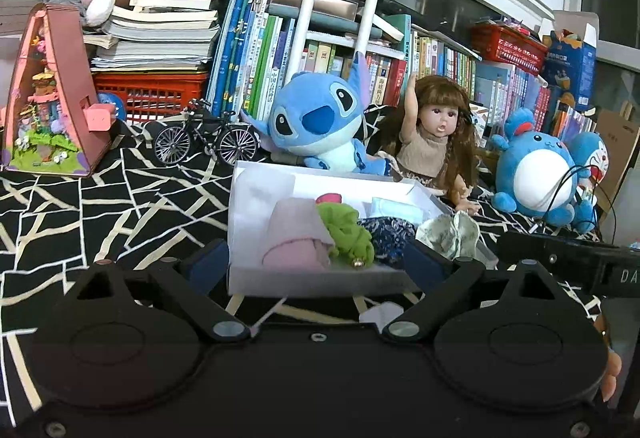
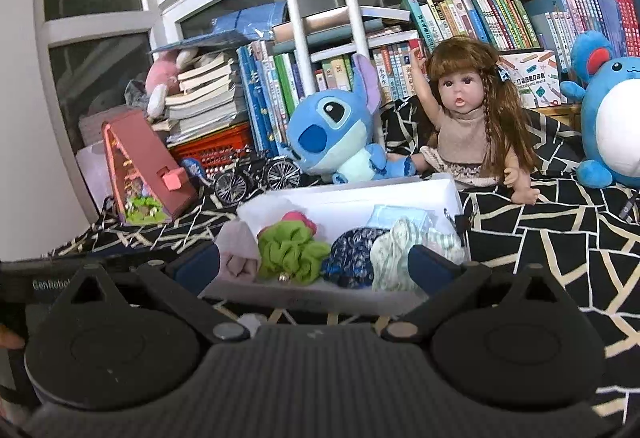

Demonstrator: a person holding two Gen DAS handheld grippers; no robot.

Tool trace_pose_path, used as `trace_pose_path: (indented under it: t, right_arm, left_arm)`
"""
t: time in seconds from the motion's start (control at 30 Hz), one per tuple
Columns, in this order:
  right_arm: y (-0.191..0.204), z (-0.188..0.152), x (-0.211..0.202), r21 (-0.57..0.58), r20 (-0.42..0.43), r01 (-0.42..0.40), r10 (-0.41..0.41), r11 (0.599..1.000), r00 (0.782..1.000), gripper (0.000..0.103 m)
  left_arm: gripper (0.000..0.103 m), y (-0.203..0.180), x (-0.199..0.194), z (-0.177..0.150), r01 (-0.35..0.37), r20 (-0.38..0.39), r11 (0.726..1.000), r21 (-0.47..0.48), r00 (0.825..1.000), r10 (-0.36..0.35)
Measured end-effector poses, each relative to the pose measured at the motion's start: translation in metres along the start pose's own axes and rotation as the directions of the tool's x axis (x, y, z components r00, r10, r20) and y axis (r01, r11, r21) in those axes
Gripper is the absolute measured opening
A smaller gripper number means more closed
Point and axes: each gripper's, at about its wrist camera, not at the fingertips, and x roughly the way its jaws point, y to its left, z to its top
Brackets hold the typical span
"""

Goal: Organize soft objects
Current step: 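Move the left tool to the lilac plush while the right moves to the gold sequin bow, then grasp the lilac plush with the left tool while the right grasps the gold sequin bow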

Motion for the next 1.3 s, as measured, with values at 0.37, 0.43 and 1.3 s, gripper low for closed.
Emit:
trace_pose_path:
  t: [0.37, 0.43, 1.3]
  right_arm:
    - [0.013, -0.028, -0.015, -0.069, -0.024, 0.003, -0.004, 0.998, 1.0, 0.103]
    - [0.016, -0.032, -0.018, -0.08, -0.025, 0.004, -0.006, 0.997, 1.0, 0.103]
    - [0.05, -0.079, -0.027, -0.25, -0.102, -0.031, 0.005, 0.968, 0.995, 0.103]
  left_arm:
    - [0.094, 0.008, -0.015, -0.028, -0.038, -0.018, 0.999, -0.005, 0.999, 0.038]
    - [0.094, 0.008, -0.017, -0.033, -0.044, -0.018, 0.999, 0.005, 0.999, 0.045]
    - [0.094, 0.012, -0.017, -0.068, -0.048, -0.091, 0.999, 0.001, 0.995, 0.048]
